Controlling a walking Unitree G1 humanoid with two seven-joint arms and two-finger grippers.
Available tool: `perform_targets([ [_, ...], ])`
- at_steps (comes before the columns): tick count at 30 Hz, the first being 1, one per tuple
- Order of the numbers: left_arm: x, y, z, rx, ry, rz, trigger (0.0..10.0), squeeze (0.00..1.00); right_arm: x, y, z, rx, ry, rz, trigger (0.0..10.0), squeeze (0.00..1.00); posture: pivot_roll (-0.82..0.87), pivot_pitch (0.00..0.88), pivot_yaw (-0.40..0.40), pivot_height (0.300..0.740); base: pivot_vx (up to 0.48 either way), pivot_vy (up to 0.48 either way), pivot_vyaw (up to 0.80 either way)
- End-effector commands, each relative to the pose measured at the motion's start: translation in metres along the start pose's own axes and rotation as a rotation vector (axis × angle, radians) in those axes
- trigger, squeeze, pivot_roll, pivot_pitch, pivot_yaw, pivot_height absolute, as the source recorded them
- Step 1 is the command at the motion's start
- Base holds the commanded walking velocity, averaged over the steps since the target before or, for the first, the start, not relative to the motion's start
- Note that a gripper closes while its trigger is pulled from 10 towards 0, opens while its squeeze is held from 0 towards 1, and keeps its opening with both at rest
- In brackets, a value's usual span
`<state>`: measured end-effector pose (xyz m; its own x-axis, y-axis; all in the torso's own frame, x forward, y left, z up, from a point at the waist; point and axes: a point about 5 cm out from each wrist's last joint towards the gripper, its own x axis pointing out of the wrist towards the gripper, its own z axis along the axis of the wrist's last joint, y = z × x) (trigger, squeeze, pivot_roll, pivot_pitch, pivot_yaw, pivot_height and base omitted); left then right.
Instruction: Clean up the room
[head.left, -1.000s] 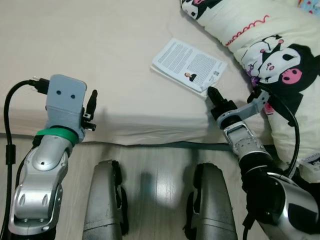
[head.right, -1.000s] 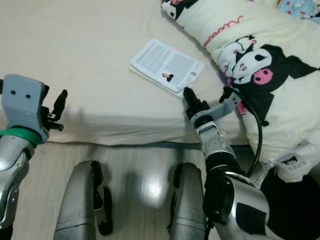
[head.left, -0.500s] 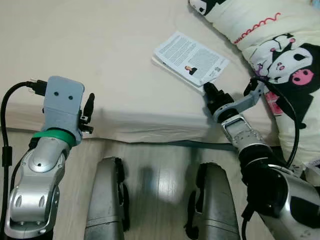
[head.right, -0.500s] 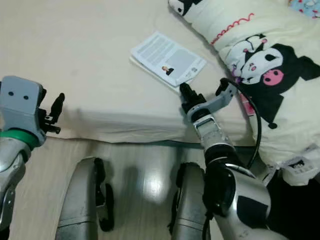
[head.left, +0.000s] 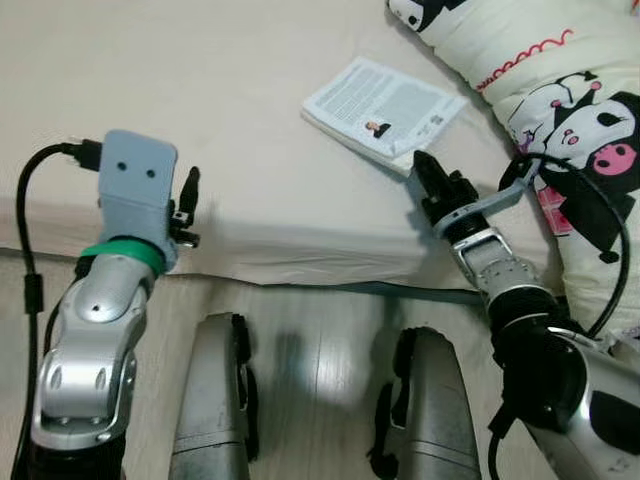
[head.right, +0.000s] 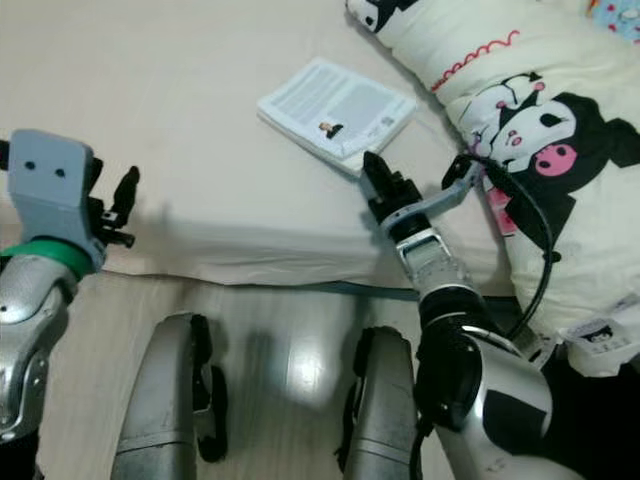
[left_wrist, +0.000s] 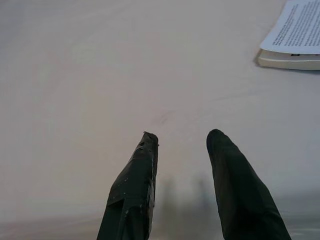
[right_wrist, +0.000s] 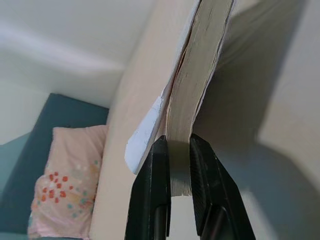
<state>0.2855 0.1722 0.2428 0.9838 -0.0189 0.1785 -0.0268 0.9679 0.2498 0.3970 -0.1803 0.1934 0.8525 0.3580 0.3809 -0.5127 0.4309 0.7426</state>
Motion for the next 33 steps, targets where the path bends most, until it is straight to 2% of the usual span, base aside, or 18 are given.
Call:
perform_targets([
  [1, 0.004, -0.007, -0.005, -0.026, 0.001, -0.002, 10.0, 0.0, 0.001, 0.008, 0.002, 0.022, -0.006, 0.117, 0.0, 0.0, 0.13, 0.293, 0.033, 0.567, 0.0, 0.0, 0.0],
  [2, 0.004, -0.007, -0.005, -0.026, 0.001, -0.002, 10.0, 0.0, 0.001, 0.008, 0.002, 0.022, -0.006, 0.117, 0.0, 0.0, 0.13, 0.293, 0.033, 0.567, 0.0, 0.0, 0.0],
  [3, 0.008, -0.013, -0.003, -0.047, -0.015, -0.014, 10.0, 0.0, 0.003, 0.016, 0.004, 0.033, -0.014, 0.197, 0.0, 0.0, 0.11, 0.269, 0.026, 0.567, 0.0, 0.0, 0.0],
  [4, 0.008, -0.013, -0.003, -0.047, -0.015, -0.014, 10.0, 0.0, 0.003, 0.016, 0.004, 0.033, -0.014, 0.197, 0.0, 0.0, 0.11, 0.269, 0.026, 0.567, 0.0, 0.0, 0.0],
  [5, 0.011, -0.021, -0.001, -0.059, -0.037, -0.038, 10.0, 0.0, 0.003, 0.025, 0.005, 0.051, -0.028, 0.278, 0.0, 0.0, 0.09, 0.247, 0.02, 0.567, 0.0, 0.0, 0.0],
  [8, 0.014, -0.028, 0.001, -0.06, -0.053, -0.064, 10.0, 0.0, 0.002, 0.031, 0.005, 0.061, -0.034, 0.333, 0.0, 0.0, 0.08, 0.233, 0.017, 0.567, 0.0, 0.0, 0.0],
  [9, 0.014, -0.041, 0.002, -0.032, -0.08, -0.118, 10.0, 0.0, -0.002, 0.042, 0.001, 0.071, -0.032, 0.395, 0.0, 0.0, 0.05, 0.204, 0.012, 0.567, 0.0, 0.0, 0.0],
  [11, 0.014, -0.045, 0.002, -0.017, -0.09, -0.138, 10.0, 0.0, -0.004, 0.046, -0.001, 0.075, -0.029, 0.413, 0.0, 0.0, 0.05, 0.204, 0.012, 0.567, 0.0, 0.0, 0.0],
  [12, 0.012, -0.056, 0.002, 0.029, -0.122, -0.175, 10.0, 0.0, -0.008, 0.055, -0.004, 0.083, -0.016, 0.456, 0.0, 0.0, 0.03, 0.189, 0.007, 0.567, 0.0, 0.0, 0.0],
  [15, 0.012, -0.059, 0.002, 0.042, -0.132, -0.183, 10.0, 0.0, -0.009, 0.057, -0.005, 0.085, -0.011, 0.472, 0.0, 0.0, 0.03, 0.189, 0.007, 0.567, 0.0, 0.0, 0.0],
  [16, 0.012, -0.068, 0.001, 0.09, -0.158, -0.207, 10.0, 0.3, -0.011, 0.059, -0.007, 0.089, -0.01, 0.475, 0.0, 0.0, 0.01, 0.166, -0.003, 0.567, 0.0, 0.0, 0.0],
  [17, 0.011, -0.077, 0.002, 0.14, -0.194, -0.242, 10.0, 1.0, -0.012, 0.063, -0.008, 0.097, -0.01, 0.484, 0.0, 0.0, 0.0, 0.16, -0.006, 0.567, 0.0, 0.0, 0.0],
  [18, 0.009, -0.084, 0.002, 0.174, -0.22, -0.267, 10.0, 1.0, -0.013, 0.065, -0.009, 0.102, -0.01, 0.49, 0.0, 0.0, 0.0, 0.16, -0.006, 0.567, 0.0, 0.0, 0.0],
  [22, 0.009, -0.09, 0.002, 0.217, -0.259, -0.283, 10.0, 1.0, -0.013, 0.071, -0.008, 0.113, -0.011, 0.508, 0.0, 0.0, -0.01, 0.151, -0.009, 0.567, 0.0, 0.0, 0.0],
  [26, 0.005, -0.097, 0.005, 0.374, -0.386, -0.264, 10.0, 1.0, -0.007, 0.088, -0.006, 0.141, -0.009, 0.548, 0.0, 0.0, -0.01, 0.142, -0.021, 0.567, 0.0, 0.0, 0.0],
  [30, 0.006, -0.102, 0.006, 0.416, -0.434, -0.241, 10.0, 1.0, -0.007, 0.095, -0.01, 0.16, 0.007, 0.55, 0.0, 0.0, -0.01, 0.139, -0.029, 0.567, 0.0, 0.0, 0.0],
  [33, 0.009, -0.105, 0.008, 0.41, -0.441, -0.205, 10.0, 1.0, -0.008, 0.099, -0.015, 0.176, 0.021, 0.555, 0.0, 0.0, -0.01, 0.138, -0.038, 0.567, 0.0, 0.0, 0.0],
])
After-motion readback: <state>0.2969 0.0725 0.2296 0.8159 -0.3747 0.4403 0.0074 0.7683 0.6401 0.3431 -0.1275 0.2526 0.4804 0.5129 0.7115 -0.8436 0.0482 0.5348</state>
